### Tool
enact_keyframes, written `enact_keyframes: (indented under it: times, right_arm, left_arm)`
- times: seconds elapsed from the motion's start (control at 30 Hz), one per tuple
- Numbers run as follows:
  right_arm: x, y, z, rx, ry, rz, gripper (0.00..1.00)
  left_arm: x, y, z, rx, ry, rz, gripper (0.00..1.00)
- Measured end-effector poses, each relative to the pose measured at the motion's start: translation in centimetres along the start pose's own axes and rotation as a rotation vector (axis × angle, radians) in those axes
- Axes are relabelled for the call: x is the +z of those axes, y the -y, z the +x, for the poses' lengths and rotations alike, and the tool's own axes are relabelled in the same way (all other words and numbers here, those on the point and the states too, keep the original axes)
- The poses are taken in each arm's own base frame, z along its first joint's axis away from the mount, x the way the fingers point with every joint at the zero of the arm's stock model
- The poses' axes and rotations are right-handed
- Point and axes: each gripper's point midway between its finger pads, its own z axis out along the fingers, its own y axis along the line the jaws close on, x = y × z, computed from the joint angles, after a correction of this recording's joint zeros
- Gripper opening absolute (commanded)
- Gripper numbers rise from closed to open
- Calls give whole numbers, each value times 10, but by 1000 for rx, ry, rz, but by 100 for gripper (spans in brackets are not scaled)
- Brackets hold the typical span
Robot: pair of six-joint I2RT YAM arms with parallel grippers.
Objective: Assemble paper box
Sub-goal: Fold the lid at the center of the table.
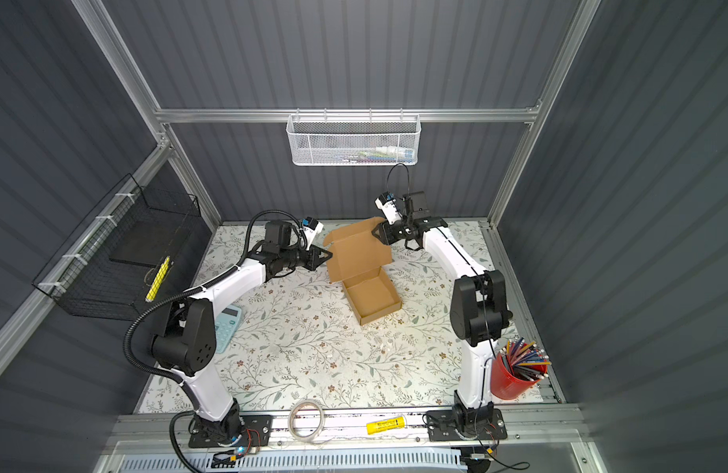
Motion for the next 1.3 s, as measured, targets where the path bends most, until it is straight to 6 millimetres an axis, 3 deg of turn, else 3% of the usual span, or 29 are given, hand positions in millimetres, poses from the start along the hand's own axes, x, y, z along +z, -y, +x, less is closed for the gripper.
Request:
enact_keyframes:
  times: [0.47,0.77,1.1,1.3]
  right_arm:
    - [2,28,4,-1,19,113,47]
    - [1,22,12,9,-7,67,45]
    - [2,12,18,13,-28,13,34]
    - [2,11,20,23,-38,11,20]
  left_arm:
    - [1,1,-1,1,1,7,0]
    - [1,1,-1,1,1,7,0]
    - [3,-1,-5,4,5,7,0]
    - [7,-3,-4,0,0,7,0]
